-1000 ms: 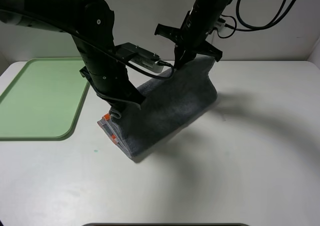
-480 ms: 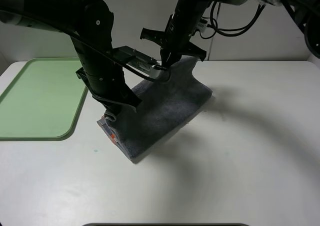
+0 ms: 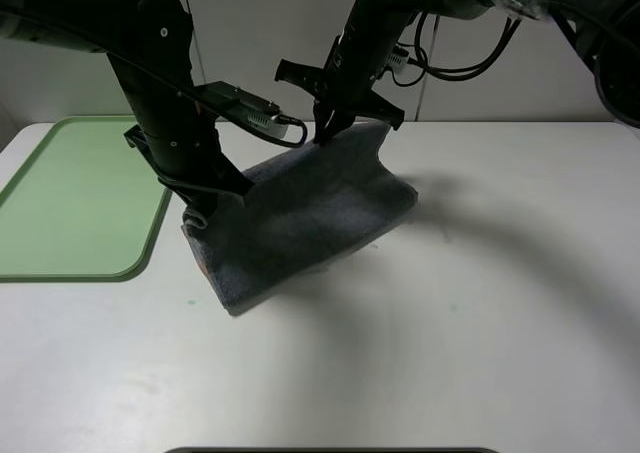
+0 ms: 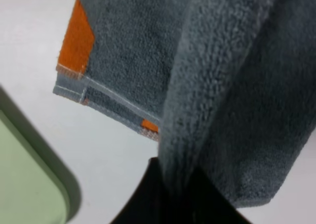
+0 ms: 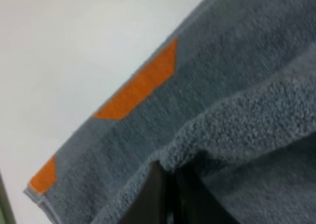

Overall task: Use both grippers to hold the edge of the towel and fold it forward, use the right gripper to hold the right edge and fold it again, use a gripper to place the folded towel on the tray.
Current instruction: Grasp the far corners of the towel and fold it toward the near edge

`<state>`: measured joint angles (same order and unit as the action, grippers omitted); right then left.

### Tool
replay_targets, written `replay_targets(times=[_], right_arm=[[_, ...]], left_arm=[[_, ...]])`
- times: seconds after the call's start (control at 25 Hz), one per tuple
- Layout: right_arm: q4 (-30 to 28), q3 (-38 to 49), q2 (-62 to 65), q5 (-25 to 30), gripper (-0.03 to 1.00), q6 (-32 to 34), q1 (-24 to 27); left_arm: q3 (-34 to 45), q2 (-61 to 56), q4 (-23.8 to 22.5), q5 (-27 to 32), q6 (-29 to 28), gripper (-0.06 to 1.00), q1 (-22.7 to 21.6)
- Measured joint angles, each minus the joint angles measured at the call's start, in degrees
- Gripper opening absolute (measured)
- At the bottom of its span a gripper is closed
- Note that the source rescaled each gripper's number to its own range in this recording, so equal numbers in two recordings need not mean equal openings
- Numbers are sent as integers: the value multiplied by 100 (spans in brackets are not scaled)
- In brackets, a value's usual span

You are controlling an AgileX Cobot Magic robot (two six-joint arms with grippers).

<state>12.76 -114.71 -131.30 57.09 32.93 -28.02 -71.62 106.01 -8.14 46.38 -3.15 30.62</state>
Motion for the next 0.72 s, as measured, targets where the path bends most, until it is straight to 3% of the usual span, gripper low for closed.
replay_targets(times=[0.72], right_arm=[[71, -108, -185, -313, 0, 294, -37]], left_arm=[[0, 0, -9, -175, 95, 0, -328]])
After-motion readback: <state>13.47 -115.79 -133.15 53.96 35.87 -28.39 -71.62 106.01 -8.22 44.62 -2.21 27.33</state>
